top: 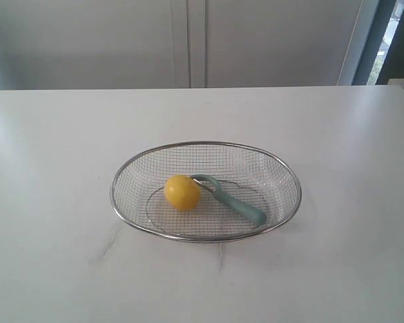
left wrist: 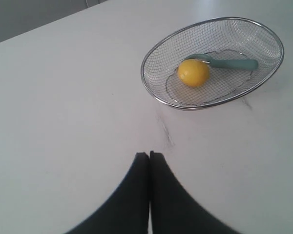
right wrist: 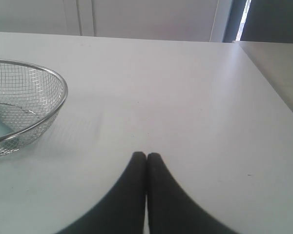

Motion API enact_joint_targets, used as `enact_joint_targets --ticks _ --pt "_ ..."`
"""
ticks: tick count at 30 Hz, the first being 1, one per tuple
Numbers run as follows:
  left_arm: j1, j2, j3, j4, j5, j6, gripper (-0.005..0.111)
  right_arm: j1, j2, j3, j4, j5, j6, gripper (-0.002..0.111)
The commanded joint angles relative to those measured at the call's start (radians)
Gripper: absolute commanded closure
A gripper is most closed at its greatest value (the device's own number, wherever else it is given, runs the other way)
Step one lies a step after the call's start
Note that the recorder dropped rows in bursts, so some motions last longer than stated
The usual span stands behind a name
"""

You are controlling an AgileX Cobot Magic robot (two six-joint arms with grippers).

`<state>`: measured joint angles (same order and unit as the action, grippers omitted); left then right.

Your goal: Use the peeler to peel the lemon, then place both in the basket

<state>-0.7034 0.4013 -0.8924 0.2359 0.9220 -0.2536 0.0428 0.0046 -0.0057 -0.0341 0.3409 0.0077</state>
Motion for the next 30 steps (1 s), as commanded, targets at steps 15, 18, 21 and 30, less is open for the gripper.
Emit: enact_joint_targets --ticks 15,18,21,30 --pt "0.559 -0.221 0.606 -0.002 -0.600 0.045 0.107 -0.004 -0.005 0.006 0.000 -0.005 -0.001 0.108" --pt "0.598 -0.301 0.697 -0.002 -0.598 0.048 0.107 -0.004 -0.005 0.006 0.000 -0.005 -0.001 0.108" --pt "0.599 -0.379 0.743 -0.002 -0.592 0.048 0.107 -0.004 -0.005 0.006 0.000 -0.005 -0.001 0.108" --pt "0.599 -0.401 0.823 -0.002 -0.595 0.048 0.107 -0.004 -0.005 0.006 0.000 -0.005 -0.001 0.108"
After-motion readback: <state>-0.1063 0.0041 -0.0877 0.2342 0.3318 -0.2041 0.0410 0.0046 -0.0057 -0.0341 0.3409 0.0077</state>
